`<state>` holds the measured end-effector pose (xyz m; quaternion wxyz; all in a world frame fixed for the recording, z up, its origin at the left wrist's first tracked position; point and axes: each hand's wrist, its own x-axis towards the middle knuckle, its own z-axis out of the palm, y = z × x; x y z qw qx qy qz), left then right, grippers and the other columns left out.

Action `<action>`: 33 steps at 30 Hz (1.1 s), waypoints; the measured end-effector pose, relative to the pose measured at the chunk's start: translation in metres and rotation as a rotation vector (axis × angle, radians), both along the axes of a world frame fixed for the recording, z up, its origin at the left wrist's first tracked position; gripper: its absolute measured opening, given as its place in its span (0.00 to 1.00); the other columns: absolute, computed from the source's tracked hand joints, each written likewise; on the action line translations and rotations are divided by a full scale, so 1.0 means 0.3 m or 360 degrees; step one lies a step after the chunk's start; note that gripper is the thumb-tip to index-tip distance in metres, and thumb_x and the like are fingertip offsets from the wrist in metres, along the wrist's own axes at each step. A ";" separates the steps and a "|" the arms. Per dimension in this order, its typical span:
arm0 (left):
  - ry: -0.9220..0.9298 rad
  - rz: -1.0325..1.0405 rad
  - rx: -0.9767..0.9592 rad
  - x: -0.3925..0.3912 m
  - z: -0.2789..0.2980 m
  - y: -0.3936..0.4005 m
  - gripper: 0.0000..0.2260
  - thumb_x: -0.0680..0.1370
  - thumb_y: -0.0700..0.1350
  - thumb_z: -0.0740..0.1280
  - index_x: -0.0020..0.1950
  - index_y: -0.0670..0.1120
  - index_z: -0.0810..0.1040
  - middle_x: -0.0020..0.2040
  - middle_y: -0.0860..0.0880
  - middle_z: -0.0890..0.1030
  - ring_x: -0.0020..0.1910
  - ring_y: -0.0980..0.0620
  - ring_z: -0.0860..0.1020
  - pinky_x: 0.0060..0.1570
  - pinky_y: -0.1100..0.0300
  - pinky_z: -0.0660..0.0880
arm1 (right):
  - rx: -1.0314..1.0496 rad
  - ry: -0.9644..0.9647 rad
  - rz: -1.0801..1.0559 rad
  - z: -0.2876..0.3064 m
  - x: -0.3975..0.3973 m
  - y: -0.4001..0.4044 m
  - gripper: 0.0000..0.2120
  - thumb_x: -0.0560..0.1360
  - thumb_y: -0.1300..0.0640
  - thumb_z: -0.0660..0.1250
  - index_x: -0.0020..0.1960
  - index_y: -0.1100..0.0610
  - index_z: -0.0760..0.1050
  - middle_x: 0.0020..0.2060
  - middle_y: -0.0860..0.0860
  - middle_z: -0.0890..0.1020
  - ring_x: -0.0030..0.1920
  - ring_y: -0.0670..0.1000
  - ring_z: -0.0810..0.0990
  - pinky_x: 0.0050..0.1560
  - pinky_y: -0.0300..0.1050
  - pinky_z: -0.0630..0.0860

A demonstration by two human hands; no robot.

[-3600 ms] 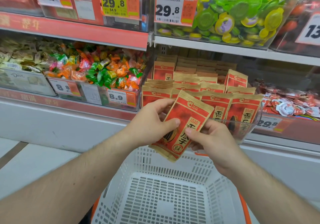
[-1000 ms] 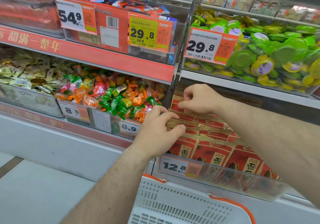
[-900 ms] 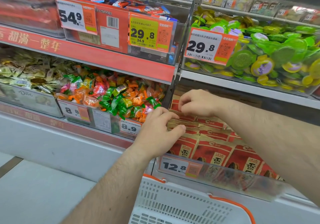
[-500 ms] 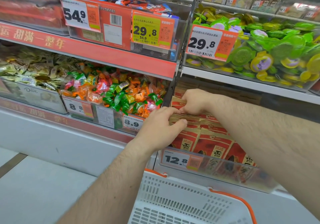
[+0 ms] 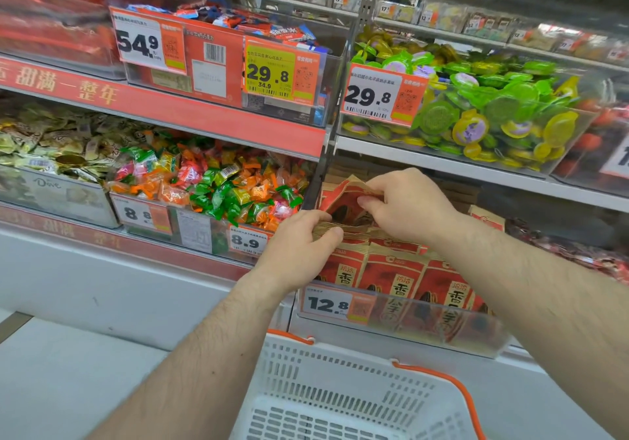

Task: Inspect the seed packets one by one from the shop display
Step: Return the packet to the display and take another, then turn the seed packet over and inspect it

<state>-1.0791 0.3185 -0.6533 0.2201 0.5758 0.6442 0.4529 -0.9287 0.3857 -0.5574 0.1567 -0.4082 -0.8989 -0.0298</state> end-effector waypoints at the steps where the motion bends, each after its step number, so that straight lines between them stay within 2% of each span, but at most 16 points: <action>1: -0.0027 0.0000 0.0011 0.003 0.002 -0.003 0.17 0.79 0.57 0.62 0.63 0.51 0.76 0.57 0.54 0.76 0.59 0.53 0.75 0.60 0.51 0.75 | 0.0011 0.0056 0.0003 -0.001 0.008 -0.012 0.09 0.79 0.50 0.64 0.48 0.49 0.83 0.32 0.46 0.77 0.44 0.57 0.79 0.44 0.49 0.75; 4: -0.0061 0.0005 0.0035 0.004 0.003 -0.014 0.14 0.81 0.51 0.63 0.65 0.49 0.75 0.58 0.53 0.75 0.58 0.54 0.75 0.61 0.52 0.75 | 0.0009 0.0340 -0.0016 -0.005 0.040 -0.045 0.08 0.79 0.50 0.65 0.49 0.49 0.83 0.29 0.43 0.75 0.38 0.53 0.76 0.43 0.48 0.75; 6: -0.0084 0.0024 0.0058 -0.001 0.002 -0.021 0.15 0.81 0.51 0.64 0.67 0.49 0.74 0.60 0.53 0.75 0.61 0.54 0.75 0.63 0.50 0.74 | -0.0021 0.0609 -0.0064 -0.009 0.059 -0.070 0.08 0.78 0.51 0.66 0.44 0.49 0.82 0.25 0.42 0.71 0.33 0.50 0.72 0.37 0.44 0.70; 8: -0.0094 0.0043 0.0108 -0.005 0.007 -0.029 0.17 0.81 0.51 0.64 0.69 0.49 0.72 0.63 0.53 0.75 0.63 0.55 0.73 0.65 0.51 0.72 | -0.0115 0.0903 -0.0153 -0.024 0.071 -0.095 0.11 0.78 0.51 0.67 0.37 0.51 0.77 0.25 0.44 0.73 0.31 0.47 0.72 0.35 0.43 0.70; 12: -0.0218 0.0059 0.0288 0.001 0.034 -0.060 0.12 0.79 0.48 0.66 0.62 0.54 0.71 0.57 0.61 0.71 0.57 0.64 0.71 0.59 0.57 0.69 | -0.0476 0.1450 -0.0202 -0.057 0.061 -0.150 0.09 0.78 0.53 0.68 0.39 0.52 0.81 0.38 0.50 0.85 0.44 0.55 0.83 0.50 0.56 0.80; 14: -0.0160 0.0249 0.0501 0.000 0.044 -0.082 0.13 0.75 0.52 0.67 0.58 0.54 0.69 0.53 0.61 0.68 0.54 0.59 0.70 0.57 0.57 0.69 | -0.0651 0.1693 -0.0198 -0.061 0.052 -0.182 0.09 0.78 0.55 0.68 0.40 0.51 0.81 0.41 0.50 0.86 0.47 0.55 0.85 0.53 0.58 0.80; 16: -0.0053 0.0497 0.0783 -0.018 0.062 -0.104 0.16 0.71 0.56 0.65 0.54 0.50 0.70 0.51 0.54 0.68 0.54 0.53 0.69 0.56 0.54 0.70 | -0.0810 0.1867 -0.0171 -0.059 0.052 -0.212 0.09 0.79 0.56 0.68 0.41 0.52 0.81 0.42 0.52 0.87 0.48 0.55 0.85 0.54 0.58 0.81; 18: 0.0025 0.0638 0.0978 -0.039 0.090 -0.131 0.18 0.70 0.57 0.62 0.53 0.46 0.71 0.51 0.50 0.68 0.52 0.51 0.68 0.54 0.49 0.70 | -0.0966 0.1950 -0.0121 -0.062 0.058 -0.236 0.08 0.79 0.58 0.67 0.42 0.53 0.82 0.42 0.52 0.87 0.47 0.54 0.86 0.54 0.58 0.81; 21: 0.0258 0.0611 0.0923 -0.035 0.130 -0.184 0.18 0.71 0.59 0.60 0.53 0.49 0.71 0.51 0.51 0.70 0.52 0.49 0.70 0.54 0.48 0.67 | -0.1109 0.1775 -0.0072 -0.086 0.073 -0.261 0.05 0.78 0.59 0.68 0.44 0.55 0.82 0.42 0.53 0.87 0.46 0.55 0.86 0.54 0.60 0.81; 23: 0.0539 0.0528 0.0719 -0.008 0.138 -0.212 0.20 0.71 0.62 0.58 0.55 0.51 0.73 0.51 0.55 0.71 0.54 0.50 0.70 0.54 0.52 0.62 | -0.1161 0.1533 -0.0049 -0.105 0.079 -0.274 0.05 0.78 0.59 0.68 0.44 0.56 0.81 0.40 0.53 0.87 0.44 0.55 0.86 0.53 0.61 0.81; 25: 0.0605 0.0354 0.0527 0.026 0.129 -0.231 0.24 0.71 0.64 0.57 0.58 0.52 0.75 0.51 0.58 0.74 0.55 0.52 0.73 0.57 0.52 0.64 | -0.1225 0.1306 0.0006 -0.119 0.087 -0.284 0.06 0.78 0.59 0.68 0.44 0.59 0.81 0.39 0.54 0.87 0.43 0.55 0.86 0.51 0.61 0.81; 27: 0.0256 0.0013 0.0329 0.057 0.104 -0.248 0.20 0.72 0.62 0.62 0.58 0.53 0.77 0.50 0.59 0.78 0.53 0.56 0.77 0.59 0.49 0.73 | -0.1244 0.1081 0.0074 -0.131 0.100 -0.294 0.07 0.77 0.60 0.69 0.44 0.64 0.81 0.39 0.57 0.86 0.41 0.58 0.86 0.49 0.62 0.82; 29: -0.0136 -0.0277 0.0138 0.087 0.071 -0.255 0.16 0.70 0.59 0.66 0.54 0.54 0.79 0.47 0.57 0.83 0.50 0.56 0.81 0.57 0.47 0.77 | -0.1210 0.0810 0.0123 -0.144 0.122 -0.304 0.10 0.77 0.57 0.70 0.42 0.64 0.80 0.38 0.59 0.85 0.37 0.58 0.84 0.43 0.60 0.80; 31: -0.0195 -0.0415 0.0007 0.105 0.045 -0.256 0.10 0.70 0.55 0.69 0.48 0.55 0.82 0.44 0.56 0.84 0.46 0.54 0.83 0.55 0.45 0.79 | -0.1172 0.0612 0.0123 -0.161 0.151 -0.312 0.12 0.76 0.55 0.70 0.37 0.60 0.79 0.34 0.56 0.84 0.34 0.54 0.80 0.40 0.58 0.78; 33: -0.0213 -0.0494 -0.0066 0.113 0.036 -0.258 0.04 0.72 0.49 0.71 0.45 0.56 0.84 0.42 0.55 0.85 0.44 0.55 0.83 0.55 0.46 0.80 | -0.1172 0.0571 0.0067 -0.181 0.183 -0.315 0.11 0.74 0.55 0.72 0.37 0.60 0.80 0.32 0.53 0.83 0.33 0.56 0.81 0.42 0.57 0.79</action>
